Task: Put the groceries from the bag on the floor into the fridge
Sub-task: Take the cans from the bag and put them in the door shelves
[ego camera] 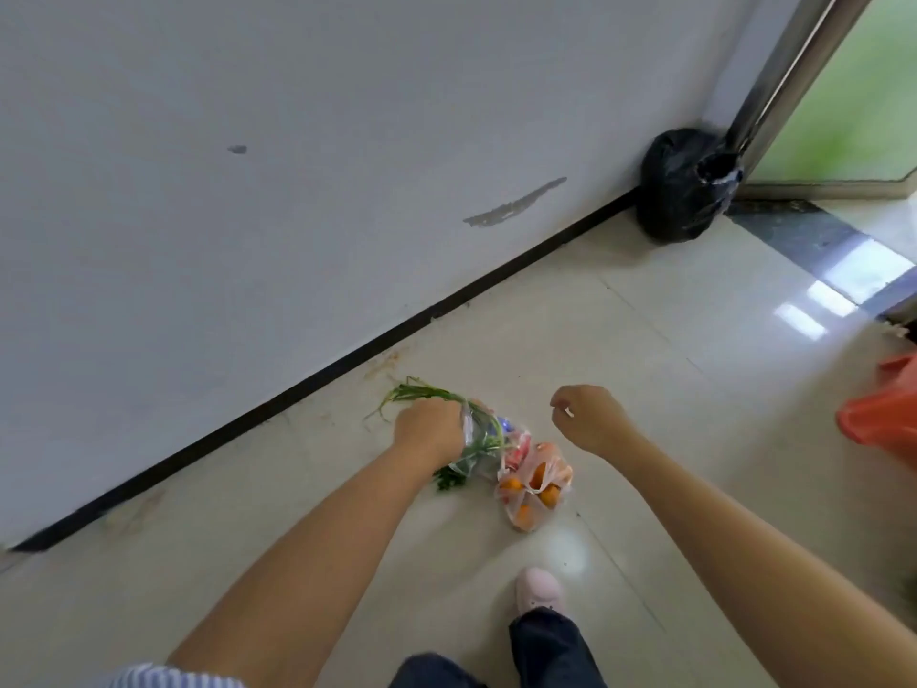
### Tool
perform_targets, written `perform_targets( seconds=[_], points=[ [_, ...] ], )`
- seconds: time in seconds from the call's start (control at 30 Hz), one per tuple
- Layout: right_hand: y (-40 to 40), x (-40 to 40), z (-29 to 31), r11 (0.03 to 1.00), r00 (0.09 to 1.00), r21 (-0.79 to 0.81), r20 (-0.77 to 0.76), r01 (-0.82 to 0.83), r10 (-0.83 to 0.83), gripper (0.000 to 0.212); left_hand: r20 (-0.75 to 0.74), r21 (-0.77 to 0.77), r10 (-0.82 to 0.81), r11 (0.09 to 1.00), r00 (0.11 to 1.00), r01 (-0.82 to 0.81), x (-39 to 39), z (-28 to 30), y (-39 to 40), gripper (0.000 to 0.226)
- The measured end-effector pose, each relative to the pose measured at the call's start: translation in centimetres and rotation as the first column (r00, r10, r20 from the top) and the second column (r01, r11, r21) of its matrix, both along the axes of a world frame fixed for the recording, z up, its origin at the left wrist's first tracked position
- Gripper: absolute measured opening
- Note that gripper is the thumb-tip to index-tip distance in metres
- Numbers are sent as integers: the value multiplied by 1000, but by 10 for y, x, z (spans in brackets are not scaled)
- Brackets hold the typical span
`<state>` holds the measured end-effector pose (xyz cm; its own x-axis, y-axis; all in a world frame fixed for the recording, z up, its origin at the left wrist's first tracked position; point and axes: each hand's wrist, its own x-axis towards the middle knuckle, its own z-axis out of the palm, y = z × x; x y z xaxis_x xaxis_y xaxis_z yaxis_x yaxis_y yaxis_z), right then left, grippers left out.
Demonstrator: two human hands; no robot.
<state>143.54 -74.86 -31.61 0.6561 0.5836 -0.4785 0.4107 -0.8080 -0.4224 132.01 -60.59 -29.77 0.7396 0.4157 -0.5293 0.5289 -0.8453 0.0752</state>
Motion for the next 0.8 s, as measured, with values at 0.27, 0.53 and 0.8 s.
perform_targets(
  seconds=[0.27, 0.53, 0.8],
  points=[
    [90, -6, -124, 975, 984, -198, -122, 101, -127, 21, -156, -94, -93, 992, 983, 79, 17, -96, 127, 29],
    [185, -55, -263, 944, 956, -308, -220, 121, -194, 21, -199, -200, -254, 956, 947, 214, 31, -230, 233, 28],
    [228, -43, -458, 916, 993, -400, -120, -31, -19, 32, -209, -179, -370, 925, 905, 336, 42, -449, 260, 33]
  ],
)
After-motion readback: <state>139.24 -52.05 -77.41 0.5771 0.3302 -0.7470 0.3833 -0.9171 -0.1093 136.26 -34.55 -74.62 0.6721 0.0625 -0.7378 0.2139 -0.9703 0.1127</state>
